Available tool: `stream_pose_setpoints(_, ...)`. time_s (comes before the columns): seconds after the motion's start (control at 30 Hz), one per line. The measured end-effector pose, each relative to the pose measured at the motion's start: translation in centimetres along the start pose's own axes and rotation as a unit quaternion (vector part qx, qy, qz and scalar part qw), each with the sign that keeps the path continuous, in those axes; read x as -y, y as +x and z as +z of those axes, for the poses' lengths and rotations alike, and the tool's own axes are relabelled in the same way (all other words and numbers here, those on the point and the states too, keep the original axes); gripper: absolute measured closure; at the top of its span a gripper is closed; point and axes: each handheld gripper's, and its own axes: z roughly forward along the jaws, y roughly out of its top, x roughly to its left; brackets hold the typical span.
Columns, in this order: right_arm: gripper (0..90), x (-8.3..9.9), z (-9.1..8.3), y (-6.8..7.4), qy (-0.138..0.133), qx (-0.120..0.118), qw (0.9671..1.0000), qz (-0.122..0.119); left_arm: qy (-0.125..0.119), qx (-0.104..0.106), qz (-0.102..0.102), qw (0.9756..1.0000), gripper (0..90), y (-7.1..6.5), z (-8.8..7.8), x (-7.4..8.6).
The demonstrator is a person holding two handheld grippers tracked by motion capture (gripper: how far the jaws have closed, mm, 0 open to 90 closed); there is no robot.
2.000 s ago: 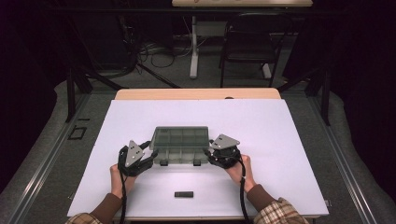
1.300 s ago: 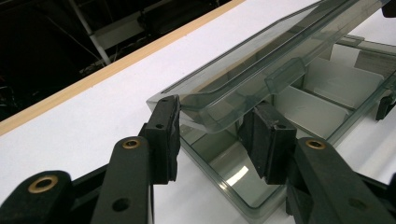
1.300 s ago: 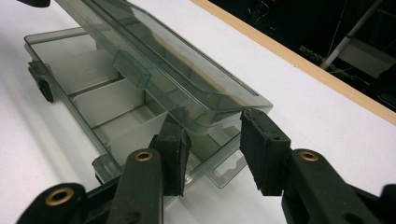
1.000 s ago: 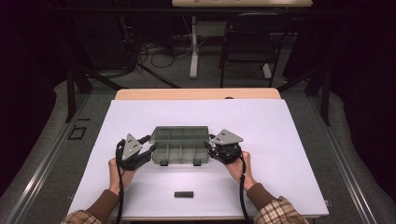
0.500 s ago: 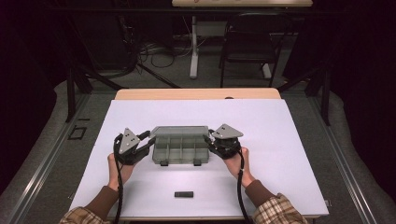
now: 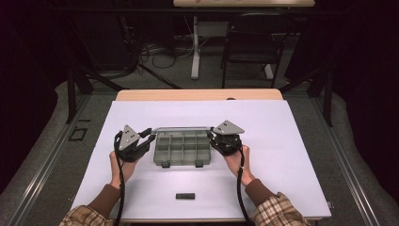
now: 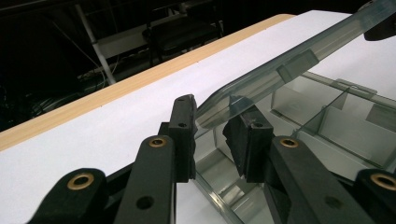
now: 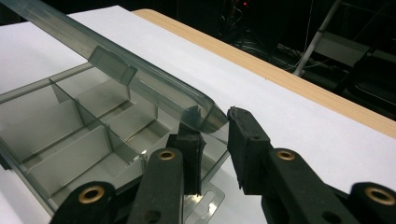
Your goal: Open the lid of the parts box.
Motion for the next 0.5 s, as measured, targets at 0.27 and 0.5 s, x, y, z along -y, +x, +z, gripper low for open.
stream_pose_setpoints(0.27,74.9,-0.12,0.09,-0.08,-0.002,0.002,1.0000,0.006,-0.006,-0.006,-0.008,0.9999,72.6,0.36,0.56,-0.15)
stream_pose_setpoints(0.5,75.1,-0.25,0.17,-0.28,-0.001,0.000,1.0000,0.008,-0.008,-0.001,-0.015,0.9999,72.4,0.71,0.86,-0.24)
